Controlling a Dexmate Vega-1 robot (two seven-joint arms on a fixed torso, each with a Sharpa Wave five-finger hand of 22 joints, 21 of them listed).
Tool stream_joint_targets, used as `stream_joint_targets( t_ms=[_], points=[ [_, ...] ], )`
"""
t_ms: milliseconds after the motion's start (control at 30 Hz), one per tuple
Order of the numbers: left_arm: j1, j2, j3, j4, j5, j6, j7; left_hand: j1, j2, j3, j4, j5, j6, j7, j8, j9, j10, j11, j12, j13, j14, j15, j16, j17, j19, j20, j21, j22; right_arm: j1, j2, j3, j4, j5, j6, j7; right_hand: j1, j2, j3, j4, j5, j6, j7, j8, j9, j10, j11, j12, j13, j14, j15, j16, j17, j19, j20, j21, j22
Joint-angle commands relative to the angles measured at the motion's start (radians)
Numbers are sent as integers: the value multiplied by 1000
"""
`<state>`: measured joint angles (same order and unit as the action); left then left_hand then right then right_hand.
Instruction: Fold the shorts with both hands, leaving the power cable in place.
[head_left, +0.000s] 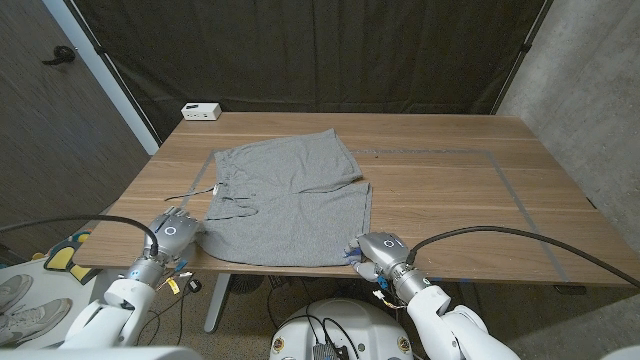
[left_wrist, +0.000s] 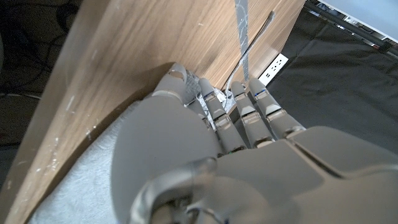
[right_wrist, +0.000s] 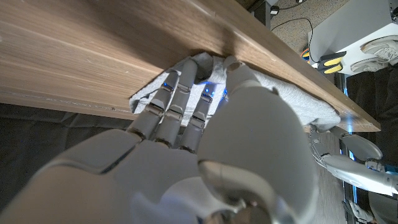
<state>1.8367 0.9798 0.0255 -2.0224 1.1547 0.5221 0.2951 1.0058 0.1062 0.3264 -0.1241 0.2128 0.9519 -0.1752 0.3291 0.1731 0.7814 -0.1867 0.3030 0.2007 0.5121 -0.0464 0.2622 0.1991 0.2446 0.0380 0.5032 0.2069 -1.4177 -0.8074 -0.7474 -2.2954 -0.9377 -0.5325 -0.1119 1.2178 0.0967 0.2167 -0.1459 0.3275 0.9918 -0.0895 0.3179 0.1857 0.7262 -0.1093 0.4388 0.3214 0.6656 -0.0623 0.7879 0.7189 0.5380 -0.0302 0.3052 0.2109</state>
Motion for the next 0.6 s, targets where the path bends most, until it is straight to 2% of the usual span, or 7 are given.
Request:
stream_joint_targets(
  t_ms=[33,267,400,433,467,500,600],
  points=[
    [-60,44,80,18,-124,14,91,-9,35,15,10,-3,70,22,17,11,13,7,-5,12,14,-162,-6,8,-3,7,10,4,-3,9,18,46,52,57,-113,32,21,2,0,-15,101,38,16,2,53,0,31,14,38,-168,12,20,20,-9,18,5],
    [-50,66,78,-17,-161,69,120,-75,85,29,90,17,24,80,21,50,-59,26,-44,32,-33,-155,-29,25,-24,25,18,9,-9,15,31,62,87,76,-173,35,34,1,5,-25,99,40,2,4,58,-7,37,21,40,-166,4,26,9,-28,19,8],
    [-49,88,87,-32,-159,101,116,-78,85,37,99,24,40,87,41,66,-60,25,-45,36,-40,-155,-33,28,-28,22,20,10,-9,-19,39,4,84,10,-58,56,48,7,0,-31,90,53,-10,9,63,7,47,31,49,-171,0,37,24,-17,33,11],
    [-49,95,91,-35,-158,109,110,-78,85,39,101,26,44,91,46,69,-60,27,-46,37,-40,-154,-33,28,-29,22,21,10,-12,-26,40,-9,74,-10,-40,67,47,7,-3,-33,24,27,-43,11,34,13,39,36,51,-167,-9,43,24,-11,39,12],
    [-49,101,94,-37,-160,113,108,-77,85,40,101,27,44,91,48,71,-59,26,-46,38,-41,-155,-34,28,-28,21,22,10,-7,-33,34,-28,58,-40,9,65,30,-5,0,-35,-112,-23,-108,11,-12,29,22,41,40,-165,-24,54,18,1,46,13],
    [-50,105,97,-39,-163,118,108,-77,85,42,102,28,43,91,50,73,-60,28,-46,38,-44,-155,-35,28,-29,21,22,10,-8,-36,31,-37,47,-57,26,59,21,-13,3,-34,-188,-33,-139,9,-26,30,14,39,33,-165,-31,59,17,5,50,13],
    [-50,118,101,-44,-177,127,104,-75,83,47,103,31,44,91,57,79,-64,27,-48,40,-48,-154,-38,28,-29,21,23,10,-18,-38,31,-37,42,-63,14,41,-4,-33,8,-27,-326,-39,-161,6,-94,18,-20,30,-9,-160,-62,59,-6,14,48,11]
  ],
)
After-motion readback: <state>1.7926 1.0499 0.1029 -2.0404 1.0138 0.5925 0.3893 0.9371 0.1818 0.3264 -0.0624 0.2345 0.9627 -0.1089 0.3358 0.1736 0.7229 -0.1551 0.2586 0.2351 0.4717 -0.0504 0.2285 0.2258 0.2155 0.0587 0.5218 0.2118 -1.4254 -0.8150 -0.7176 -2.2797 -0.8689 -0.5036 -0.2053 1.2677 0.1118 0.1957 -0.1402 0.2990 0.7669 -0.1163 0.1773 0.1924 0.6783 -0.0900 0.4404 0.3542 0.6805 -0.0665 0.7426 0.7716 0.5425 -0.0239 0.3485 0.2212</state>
